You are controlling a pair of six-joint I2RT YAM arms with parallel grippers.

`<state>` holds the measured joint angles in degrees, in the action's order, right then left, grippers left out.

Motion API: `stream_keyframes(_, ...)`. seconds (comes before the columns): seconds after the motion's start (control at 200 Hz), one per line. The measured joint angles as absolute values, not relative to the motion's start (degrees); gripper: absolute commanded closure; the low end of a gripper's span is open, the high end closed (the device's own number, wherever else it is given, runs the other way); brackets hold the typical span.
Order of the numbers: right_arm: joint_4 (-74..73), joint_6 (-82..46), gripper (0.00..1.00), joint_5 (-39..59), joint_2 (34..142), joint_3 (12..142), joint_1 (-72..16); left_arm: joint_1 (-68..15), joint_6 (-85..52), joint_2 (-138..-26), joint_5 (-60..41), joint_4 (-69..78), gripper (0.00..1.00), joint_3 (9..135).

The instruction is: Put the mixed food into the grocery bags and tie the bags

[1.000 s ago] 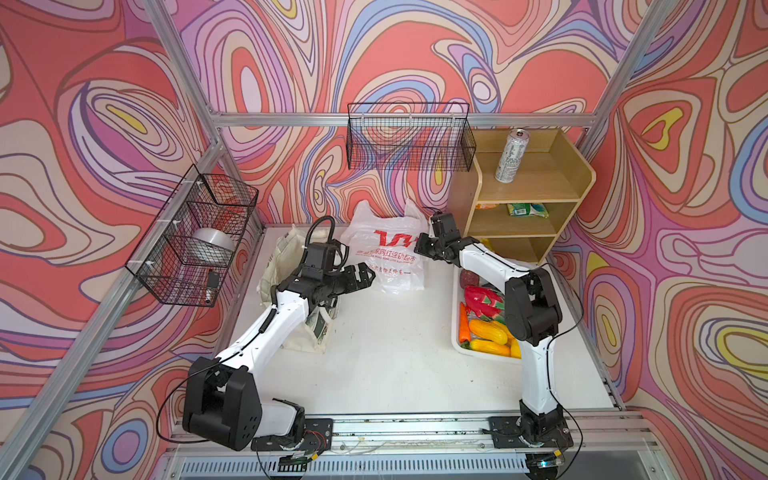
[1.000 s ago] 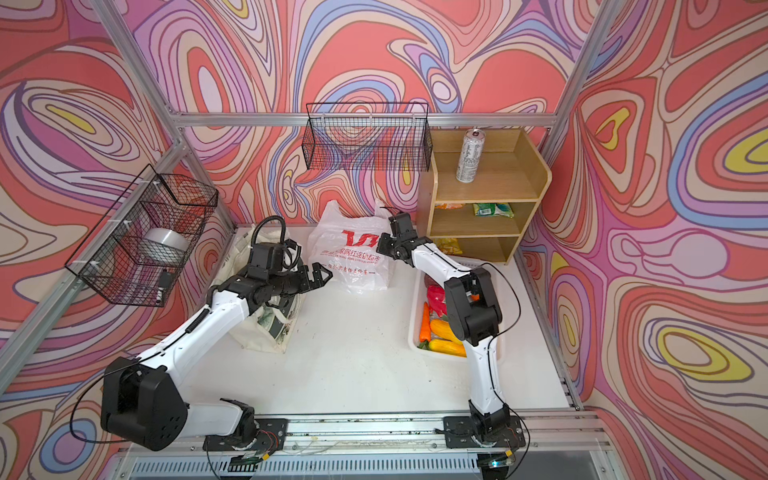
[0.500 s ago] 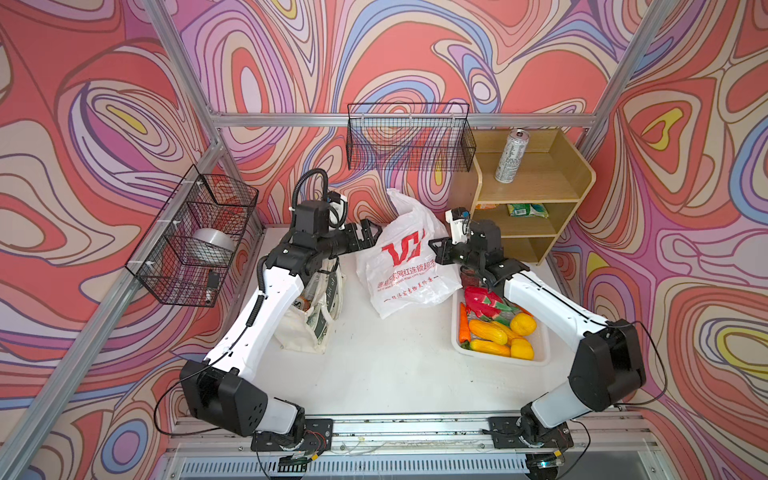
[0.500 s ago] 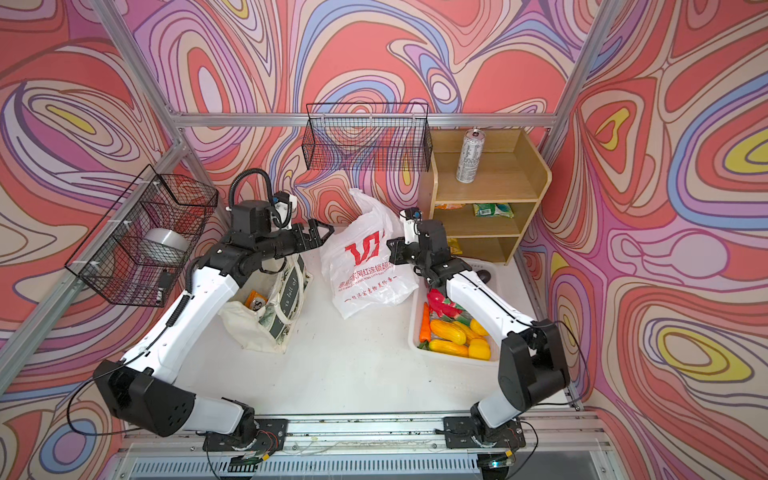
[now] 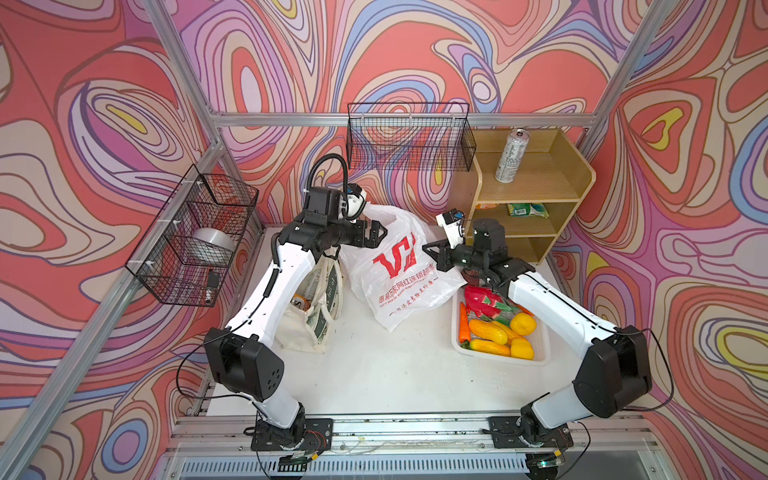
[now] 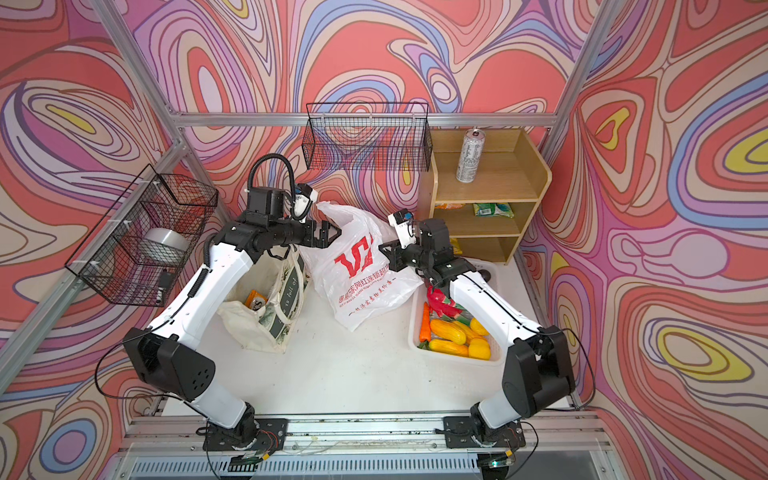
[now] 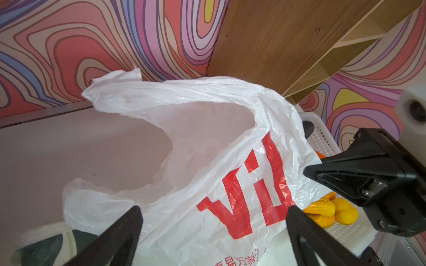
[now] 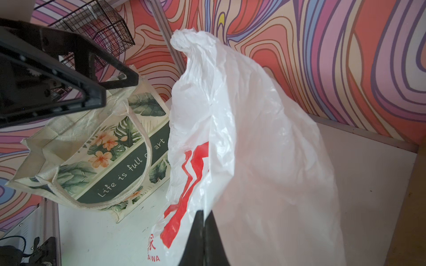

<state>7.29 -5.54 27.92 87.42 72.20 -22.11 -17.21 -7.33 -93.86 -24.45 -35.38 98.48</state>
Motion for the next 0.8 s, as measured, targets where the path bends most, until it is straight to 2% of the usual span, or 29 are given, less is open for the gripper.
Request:
stream_keyframes(0.22,8.45,-4.80,1.00,28.45,87.31,72.34,-22.11,-17.21,-4.99,-95.50,-25.39,-33.98,0.00,97.12)
stream_keyframes(0.461,9.72,-4.32,1.00,28.84,87.20,72.60,-22.11,-17.21,-4.23,-102.13,-27.16,-30.83,0.00,97.95)
stream_keyframes(0.546,10.13,-4.03,1.00,28.77,87.09,72.66,-22.11,-17.19,-4.32,-104.88,-30.44,-30.15,0.07,99.55)
stream_keyframes(0.586,10.26,-3.92,1.00,28.73,87.05,72.66,-22.11,-17.19,-4.54,-105.95,-32.56,-29.87,0.16,100.40)
stream_keyframes(0.711,10.76,-3.66,1.00,28.32,87.00,72.71,-22.11,-17.21,-5.96,-107.79,-39.55,-28.27,0.64,101.58)
stream_keyframes(0.776,10.85,-3.64,1.00,28.08,87.00,72.71,-22.11,-17.21,-6.48,-107.81,-42.09,-27.99,0.98,101.58)
stream_keyframes(0.801,10.85,-3.64,1.00,28.01,87.00,72.71,-22.11,-17.21,-6.68,-107.81,-42.94,-27.79,1.00,101.58)
